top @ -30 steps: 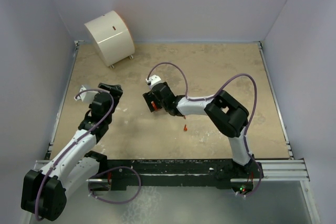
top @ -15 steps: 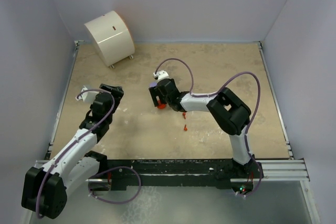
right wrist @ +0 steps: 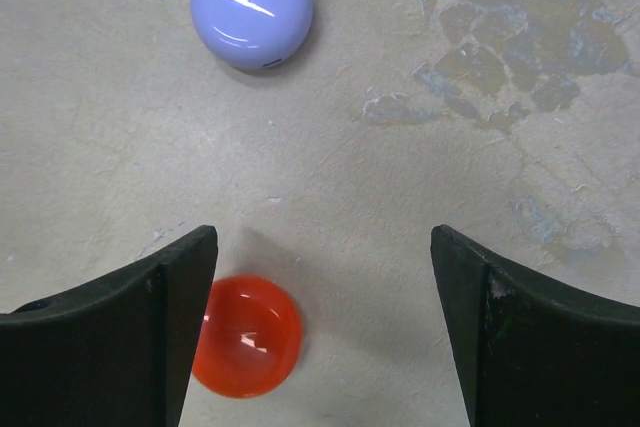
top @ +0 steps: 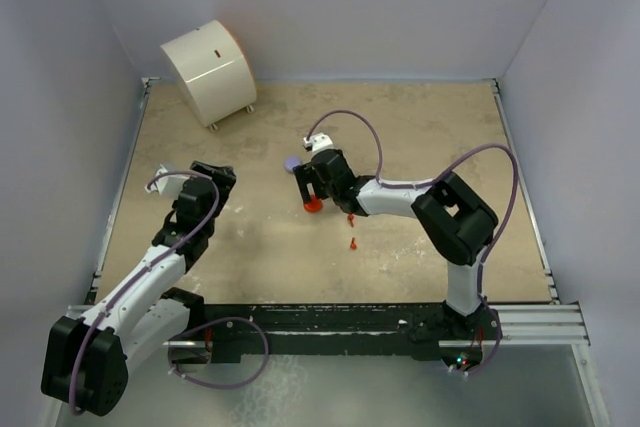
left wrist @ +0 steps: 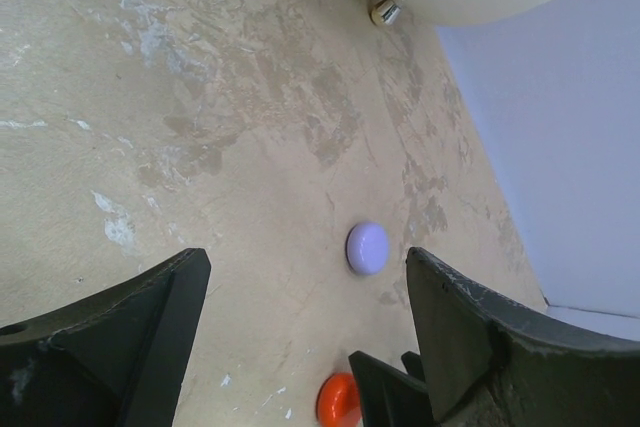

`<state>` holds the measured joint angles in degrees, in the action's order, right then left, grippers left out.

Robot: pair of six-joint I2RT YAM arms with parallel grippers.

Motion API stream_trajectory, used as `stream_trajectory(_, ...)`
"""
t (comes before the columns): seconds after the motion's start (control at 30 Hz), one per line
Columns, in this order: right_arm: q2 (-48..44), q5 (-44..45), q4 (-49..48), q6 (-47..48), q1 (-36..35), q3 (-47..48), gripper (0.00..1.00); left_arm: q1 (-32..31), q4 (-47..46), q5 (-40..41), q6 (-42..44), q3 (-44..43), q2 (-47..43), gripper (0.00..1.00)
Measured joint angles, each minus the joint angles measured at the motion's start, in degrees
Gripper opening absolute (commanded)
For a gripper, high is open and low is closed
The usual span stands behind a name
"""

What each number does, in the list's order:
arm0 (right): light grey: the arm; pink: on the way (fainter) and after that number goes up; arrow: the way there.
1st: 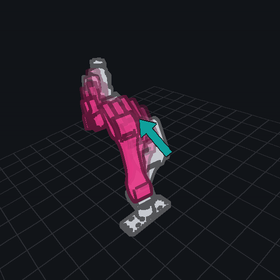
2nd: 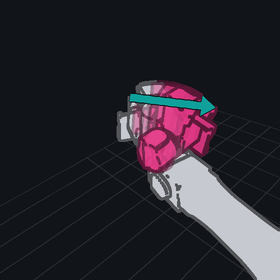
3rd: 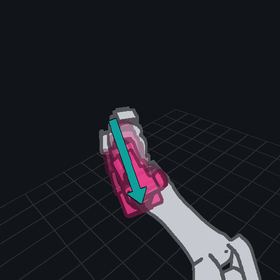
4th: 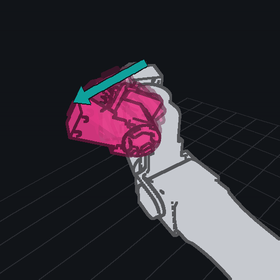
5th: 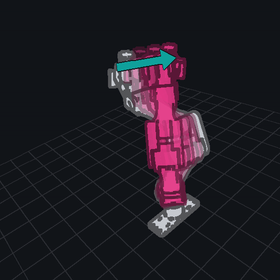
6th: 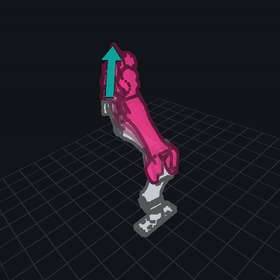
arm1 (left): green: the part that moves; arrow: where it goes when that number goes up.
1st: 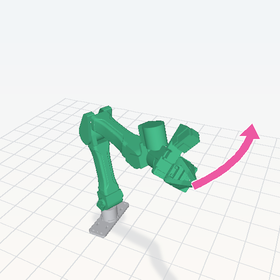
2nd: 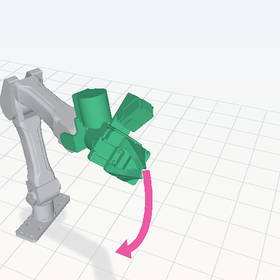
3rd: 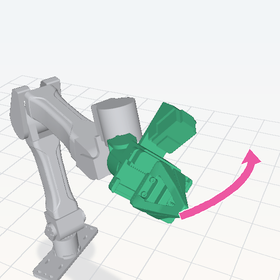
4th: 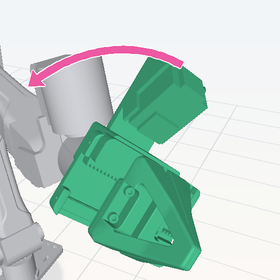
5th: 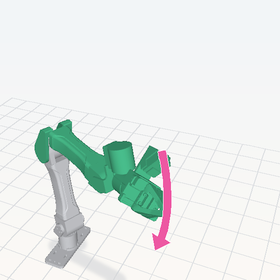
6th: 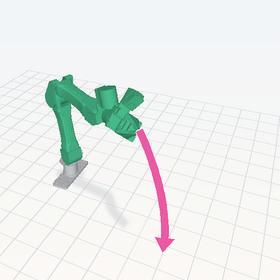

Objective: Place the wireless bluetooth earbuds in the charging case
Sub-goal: Pick up the charging case at the center of the board.

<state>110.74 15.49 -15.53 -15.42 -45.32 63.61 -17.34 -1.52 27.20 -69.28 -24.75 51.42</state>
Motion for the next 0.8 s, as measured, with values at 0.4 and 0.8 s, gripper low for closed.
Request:
stream_trajectory(0.4, -2.8, -1.5, -0.1, 0.3, -2.0, -2.6, 0.89, 0.0, -0.5, -0.2, 0.0, 0.3, 0.0, 0.78)
stream_trajectory(0.8, -2.8, -0.8, 0.7, -2.1, -7.5, -4.6, 0.89, 0.1, -0.5, -0.9, 0.0, 0.3, 0.0, 0.78)
